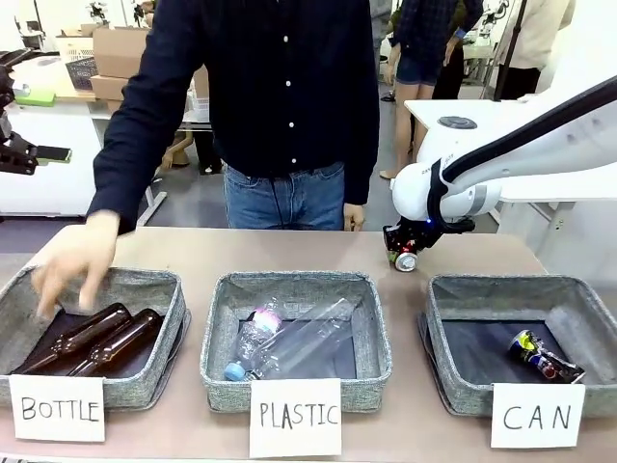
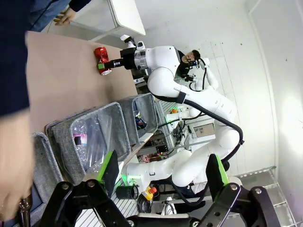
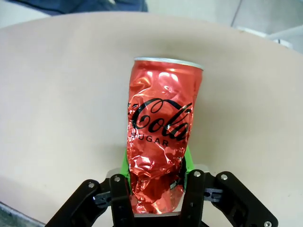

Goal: Sort the can waste into the basket.
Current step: Pick up the can waste from the table and place it in the right Fabric basket.

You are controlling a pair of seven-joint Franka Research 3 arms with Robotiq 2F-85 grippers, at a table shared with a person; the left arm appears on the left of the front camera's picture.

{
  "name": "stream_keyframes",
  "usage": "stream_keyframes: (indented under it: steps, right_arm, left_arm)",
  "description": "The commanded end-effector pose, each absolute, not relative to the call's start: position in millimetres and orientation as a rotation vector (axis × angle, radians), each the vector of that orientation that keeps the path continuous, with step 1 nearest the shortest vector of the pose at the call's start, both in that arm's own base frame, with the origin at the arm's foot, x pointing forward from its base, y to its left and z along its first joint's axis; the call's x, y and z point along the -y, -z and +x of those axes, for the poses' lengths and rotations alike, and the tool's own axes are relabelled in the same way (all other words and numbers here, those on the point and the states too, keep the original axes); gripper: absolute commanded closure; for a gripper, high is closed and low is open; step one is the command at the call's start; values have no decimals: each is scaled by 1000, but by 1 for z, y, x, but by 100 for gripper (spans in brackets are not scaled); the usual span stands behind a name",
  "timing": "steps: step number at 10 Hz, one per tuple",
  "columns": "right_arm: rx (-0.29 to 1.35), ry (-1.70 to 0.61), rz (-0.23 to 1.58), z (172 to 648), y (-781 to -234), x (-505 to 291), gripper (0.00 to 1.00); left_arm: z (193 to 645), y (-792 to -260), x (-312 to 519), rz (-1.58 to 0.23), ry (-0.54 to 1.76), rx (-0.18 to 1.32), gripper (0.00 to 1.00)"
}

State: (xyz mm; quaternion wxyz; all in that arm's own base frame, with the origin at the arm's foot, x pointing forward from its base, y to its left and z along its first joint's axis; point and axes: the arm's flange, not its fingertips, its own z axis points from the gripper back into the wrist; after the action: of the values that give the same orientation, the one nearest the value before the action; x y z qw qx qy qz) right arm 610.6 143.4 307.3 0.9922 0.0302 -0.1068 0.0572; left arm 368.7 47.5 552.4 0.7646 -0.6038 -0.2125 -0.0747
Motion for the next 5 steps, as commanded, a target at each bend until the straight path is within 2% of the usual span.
stream_keyframes:
  steps: [1, 3, 4, 5]
  right_arm:
    - [222, -85, 21, 610, -307, -146, 100]
    - [238, -156, 90, 591, -330, -144, 100]
    - [298, -210, 72, 554, -366, -139, 100]
    - [290, -334, 62, 486, -406, -137, 100]
  left_arm:
    - [367, -554, -46, -1324, 166, 483, 4]
    - [367, -554, -46, -1324, 166, 483, 4]
    - [367, -554, -46, -1324, 166, 483, 4]
    - [367, -554, -46, -1324, 166, 483, 4]
